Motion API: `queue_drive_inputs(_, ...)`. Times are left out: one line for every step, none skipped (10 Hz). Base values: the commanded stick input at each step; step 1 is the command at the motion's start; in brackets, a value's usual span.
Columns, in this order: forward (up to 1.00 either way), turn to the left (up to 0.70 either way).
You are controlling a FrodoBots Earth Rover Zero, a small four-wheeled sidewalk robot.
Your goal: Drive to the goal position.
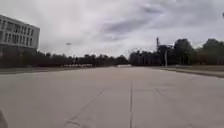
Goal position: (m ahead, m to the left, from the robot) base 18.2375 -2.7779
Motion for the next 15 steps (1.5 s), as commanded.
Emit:
queue_drive_inputs(1.0, 0.0)
queue_drive_inputs(1.0, 0.0)
queue_drive_inputs(1.0, 0.0)
queue_drive_inputs(1.0, 0.0)
queue_drive_inputs(1.0, 0.0)
queue_drive_inputs(1.0, 0.0)
queue_drive_inputs(1.0, 0.0)
queue_drive_inputs(1.0, 0.0)
queue_drive_inputs(1.0, 0.0)
queue_drive_inputs(1.0, 0.0)
queue_drive_inputs(1.0, 0.0)
queue_drive_inputs(1.0, 0.0)
queue_drive_inputs(1.0, 0.0)
queue_drive_inputs(1.0, 0.0)
queue_drive_inputs(1.0, 0.0)
